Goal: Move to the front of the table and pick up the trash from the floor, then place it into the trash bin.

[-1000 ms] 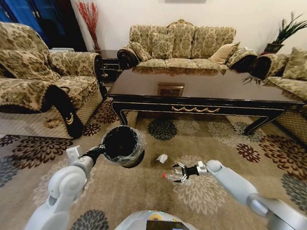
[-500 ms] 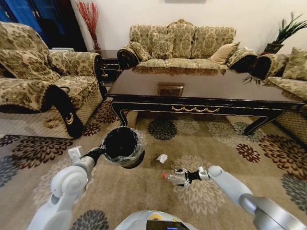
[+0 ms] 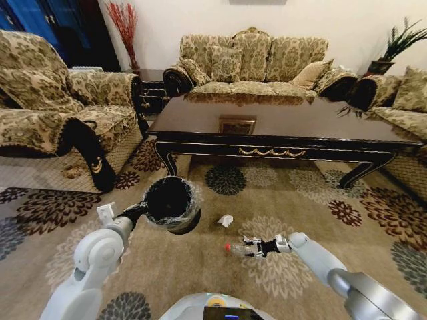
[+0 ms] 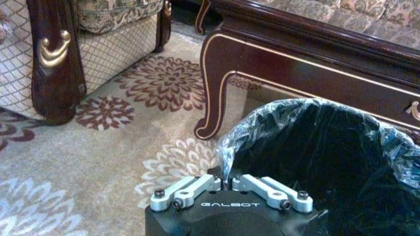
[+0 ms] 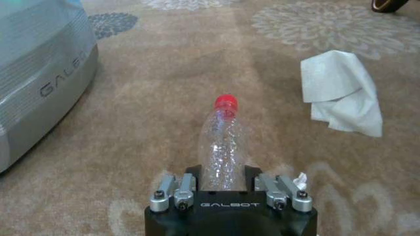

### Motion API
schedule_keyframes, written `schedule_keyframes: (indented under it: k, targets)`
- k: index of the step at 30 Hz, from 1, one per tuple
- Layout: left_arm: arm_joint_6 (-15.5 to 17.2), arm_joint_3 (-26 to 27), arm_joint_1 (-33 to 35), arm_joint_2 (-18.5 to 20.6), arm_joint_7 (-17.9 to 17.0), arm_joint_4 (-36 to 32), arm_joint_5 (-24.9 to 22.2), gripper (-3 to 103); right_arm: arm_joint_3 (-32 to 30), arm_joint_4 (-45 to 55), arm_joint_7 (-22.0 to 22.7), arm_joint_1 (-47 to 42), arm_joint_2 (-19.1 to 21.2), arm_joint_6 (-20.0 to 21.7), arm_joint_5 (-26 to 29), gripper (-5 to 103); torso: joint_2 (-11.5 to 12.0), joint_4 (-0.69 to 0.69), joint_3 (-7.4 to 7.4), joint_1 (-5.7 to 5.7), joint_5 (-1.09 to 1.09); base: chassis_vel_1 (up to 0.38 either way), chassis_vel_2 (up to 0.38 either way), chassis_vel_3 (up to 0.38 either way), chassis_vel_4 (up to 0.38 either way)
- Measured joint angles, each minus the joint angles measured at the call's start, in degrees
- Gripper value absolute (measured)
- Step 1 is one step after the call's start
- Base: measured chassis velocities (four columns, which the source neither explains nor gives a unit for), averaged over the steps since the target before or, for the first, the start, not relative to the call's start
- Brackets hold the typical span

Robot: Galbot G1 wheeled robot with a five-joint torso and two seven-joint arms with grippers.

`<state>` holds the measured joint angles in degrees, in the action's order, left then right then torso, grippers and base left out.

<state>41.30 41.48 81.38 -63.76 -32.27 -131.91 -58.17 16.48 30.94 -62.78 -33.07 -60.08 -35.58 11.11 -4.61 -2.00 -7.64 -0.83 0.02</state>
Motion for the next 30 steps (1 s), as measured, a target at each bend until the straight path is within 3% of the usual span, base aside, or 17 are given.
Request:
schedule_keyframes:
  k: [5,10,18,21,24,26,30]
  targets:
    - [0.0,-0.2,0.1,0.2,0.0,0.2,0.1,3,-2.3,4.5,-0.8,0.0,1.4,0.3,3.7,34,0.0,0.01,0.0,0.0,-0.01,0.0,0.0,0.0,0.0]
    - [-0.1,-1.8,0.8,0.5,0.2,1.0,0.6,3,-4.0,19.6,-1.8,2.1,5.9,3.8,15.1,22,0.0,-0.01,0.0,0.0,-0.02,0.0,0.0,0.0,0.0]
    - [-0.1,-3.2,0.9,0.7,0.3,1.8,0.5,3,-1.6,30.3,1.2,8.0,9.2,6.0,22.1,21,0.0,0.01,0.0,0.0,-0.03,0.0,0.0,0.0,0.0]
    - [-0.1,-3.5,0.5,0.9,0.3,2.5,0.4,3,0.9,34.6,4.7,10.9,9.4,6.4,26.7,21,0.0,-0.01,0.0,0.0,-0.02,0.0,0.0,0.0,0.0]
    - [-0.1,-3.9,-0.1,0.9,0.5,3.1,0.4,3,4.6,43.0,12.5,13.6,8.4,6.4,33.2,21,0.0,-0.01,-0.01,-0.01,-0.02,0.0,0.0,0.0,0.0]
    - [-0.1,-3.9,-0.2,0.9,0.6,3.2,0.4,3,5.2,44.2,13.7,14.0,8.2,6.5,34.0,21,0.0,-0.01,0.0,0.0,-0.02,0.0,0.0,0.0,0.0]
    - [-0.1,-4.2,-0.5,0.8,0.8,3.6,0.5,3,12.1,51.8,23.3,17.9,5.6,6.7,39.2,21,0.0,0.0,0.0,0.0,-0.04,0.0,0.0,0.0,0.0]
